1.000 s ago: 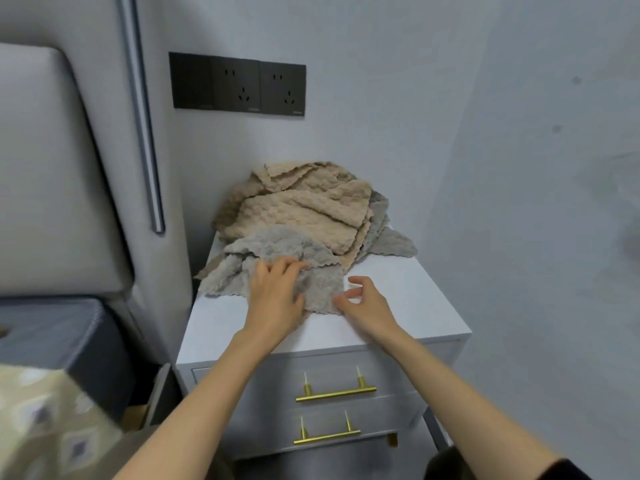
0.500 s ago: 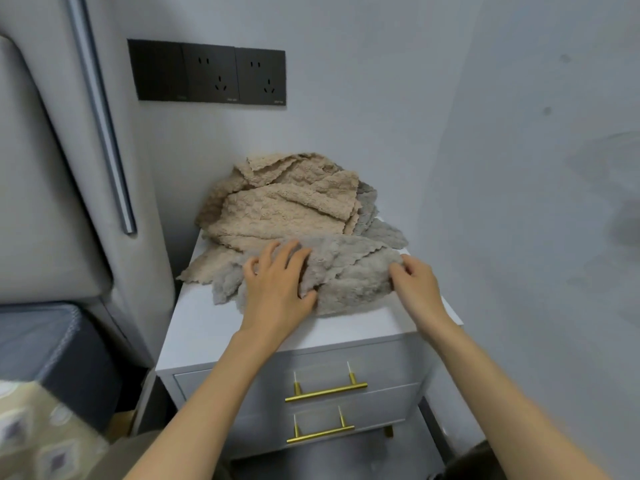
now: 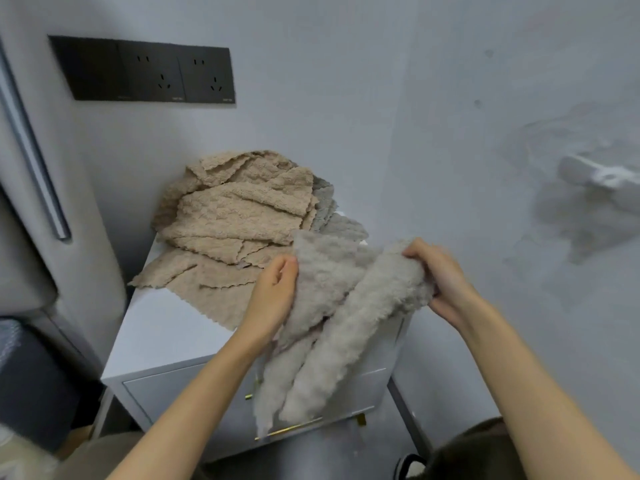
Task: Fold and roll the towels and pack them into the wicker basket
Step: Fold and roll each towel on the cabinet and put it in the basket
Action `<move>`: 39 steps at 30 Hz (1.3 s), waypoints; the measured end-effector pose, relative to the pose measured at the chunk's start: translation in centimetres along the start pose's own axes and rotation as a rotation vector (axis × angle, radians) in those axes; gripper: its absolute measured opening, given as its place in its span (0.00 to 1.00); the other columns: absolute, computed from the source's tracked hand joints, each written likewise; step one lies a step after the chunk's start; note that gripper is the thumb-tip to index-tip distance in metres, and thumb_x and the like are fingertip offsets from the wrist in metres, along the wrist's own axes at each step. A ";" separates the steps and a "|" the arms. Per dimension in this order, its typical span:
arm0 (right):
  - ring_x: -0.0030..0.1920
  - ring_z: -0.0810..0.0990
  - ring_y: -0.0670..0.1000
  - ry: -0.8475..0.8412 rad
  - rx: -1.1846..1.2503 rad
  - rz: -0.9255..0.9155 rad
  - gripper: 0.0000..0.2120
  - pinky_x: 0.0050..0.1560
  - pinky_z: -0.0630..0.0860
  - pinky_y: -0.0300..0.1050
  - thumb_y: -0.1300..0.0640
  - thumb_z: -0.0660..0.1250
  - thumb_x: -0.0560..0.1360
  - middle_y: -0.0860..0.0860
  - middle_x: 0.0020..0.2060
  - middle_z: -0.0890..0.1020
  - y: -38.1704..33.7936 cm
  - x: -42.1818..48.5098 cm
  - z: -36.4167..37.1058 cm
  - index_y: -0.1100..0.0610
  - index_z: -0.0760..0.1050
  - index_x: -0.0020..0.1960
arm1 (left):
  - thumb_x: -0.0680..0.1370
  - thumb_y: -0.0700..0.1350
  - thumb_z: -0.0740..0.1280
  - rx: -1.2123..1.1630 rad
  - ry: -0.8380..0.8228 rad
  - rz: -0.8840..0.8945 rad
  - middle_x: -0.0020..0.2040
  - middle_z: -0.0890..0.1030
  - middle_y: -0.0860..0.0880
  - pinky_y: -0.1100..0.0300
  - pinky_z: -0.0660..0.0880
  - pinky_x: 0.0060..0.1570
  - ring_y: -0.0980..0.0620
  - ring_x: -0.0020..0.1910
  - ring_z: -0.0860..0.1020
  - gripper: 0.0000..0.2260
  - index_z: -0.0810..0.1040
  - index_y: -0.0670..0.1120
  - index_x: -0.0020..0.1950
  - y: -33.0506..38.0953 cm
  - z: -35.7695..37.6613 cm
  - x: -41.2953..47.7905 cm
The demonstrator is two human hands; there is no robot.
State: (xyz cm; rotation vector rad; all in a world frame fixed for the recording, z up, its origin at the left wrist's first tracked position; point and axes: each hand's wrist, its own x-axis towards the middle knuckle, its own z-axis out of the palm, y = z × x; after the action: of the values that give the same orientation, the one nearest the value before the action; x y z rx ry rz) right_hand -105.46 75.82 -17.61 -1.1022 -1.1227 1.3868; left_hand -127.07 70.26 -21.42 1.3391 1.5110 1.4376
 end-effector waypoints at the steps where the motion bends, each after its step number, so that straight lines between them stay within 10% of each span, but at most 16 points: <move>1: 0.30 0.68 0.49 -0.047 -0.068 -0.021 0.11 0.29 0.64 0.40 0.65 0.64 0.72 0.51 0.29 0.68 -0.2 -0.2 -0.5 0.54 0.67 0.34 | 0.83 0.49 0.54 -0.019 0.036 -0.051 0.38 0.75 0.50 0.58 0.68 0.36 0.55 0.35 0.72 0.14 0.75 0.44 0.47 0.0 -0.1 0.2; 4: 0.32 0.75 0.51 -0.090 -0.268 -0.033 0.12 0.34 0.71 0.43 0.70 0.65 0.73 0.55 0.32 0.75 -0.8 -0.9 -1.5 0.58 0.70 0.35 | 0.83 0.51 0.53 0.013 0.084 -0.121 0.49 0.80 0.48 0.53 0.74 0.50 0.50 0.48 0.78 0.15 0.76 0.45 0.55 -0.6 -1.0 1.1; 11: 0.39 0.72 0.51 0.022 -0.709 -0.019 0.12 0.37 0.68 0.46 0.61 0.68 0.73 0.52 0.41 0.73 1.0 0.9 -3.6 0.60 0.65 0.48 | 0.84 0.50 0.52 0.054 -0.009 -0.197 0.36 0.70 0.49 0.58 0.65 0.37 0.53 0.35 0.67 0.15 0.67 0.47 0.41 -1.1 -1.8 2.3; 17: 0.47 0.76 0.53 0.274 -1.053 -0.470 0.05 0.39 0.69 0.44 0.53 0.71 0.70 0.51 0.41 0.77 1.3 3.0 -3.5 0.51 0.76 0.41 | 0.83 0.47 0.57 0.287 0.130 0.066 0.34 0.68 0.51 0.58 0.63 0.34 0.53 0.33 0.66 0.13 0.67 0.47 0.39 -1.2 -2.3 3.7; 23: 0.49 0.76 0.58 0.476 -1.146 -0.471 0.08 0.38 0.66 0.44 0.48 0.65 0.75 0.53 0.44 0.76 0.5 4.8 -1.9 0.49 0.81 0.46 | 0.83 0.46 0.57 -0.102 0.089 -0.115 0.35 0.76 0.45 0.62 0.76 0.24 0.49 0.34 0.84 0.09 0.69 0.43 0.45 -0.7 -3.4 5.4; 28: 0.45 0.81 0.57 0.389 -1.059 -0.318 0.11 0.40 0.71 0.45 0.50 0.58 0.79 0.49 0.36 0.83 0.9 6.8 -0.7 0.50 0.79 0.46 | 0.83 0.45 0.56 -0.216 0.111 -0.155 0.44 0.77 0.45 0.61 0.81 0.44 0.49 0.45 0.84 0.09 0.67 0.43 0.44 -1.0 -3.2 7.2; 32: 0.28 0.82 0.55 0.212 -0.486 -0.134 0.09 0.30 0.79 0.48 0.56 0.54 0.81 0.54 0.35 0.84 1.2 8.1 1.2 0.54 0.73 0.52 | 0.83 0.44 0.55 -0.291 0.145 -0.177 0.51 0.77 0.41 0.64 0.80 0.46 0.49 0.50 0.82 0.09 0.68 0.42 0.46 -2.0 -3.6 8.9; 36: 0.37 0.75 0.55 0.112 -0.271 -0.094 0.08 0.38 0.75 0.50 0.59 0.54 0.82 0.56 0.39 0.75 1.1 8.6 3.1 0.56 0.69 0.47 | 0.83 0.43 0.56 -0.406 0.174 -0.217 0.59 0.77 0.42 0.63 0.79 0.50 0.50 0.54 0.80 0.12 0.70 0.36 0.61 -3.1 -4.4 10.3; 39: 0.41 0.73 0.52 0.061 -0.351 -0.144 0.11 0.40 0.69 0.47 0.59 0.54 0.82 0.51 0.40 0.75 1.6 9.3 3.7 0.50 0.73 0.45 | 0.83 0.42 0.57 -0.469 0.221 -0.241 0.50 0.77 0.45 0.57 0.76 0.58 0.52 0.51 0.79 0.06 0.70 0.40 0.54 -3.4 -5.0 10.7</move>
State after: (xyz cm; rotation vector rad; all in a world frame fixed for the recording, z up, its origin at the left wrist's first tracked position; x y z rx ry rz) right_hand -110.12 84.65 -19.14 -1.2728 -1.4062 1.0613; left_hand -135.34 79.32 -21.76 0.7143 1.3019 1.6853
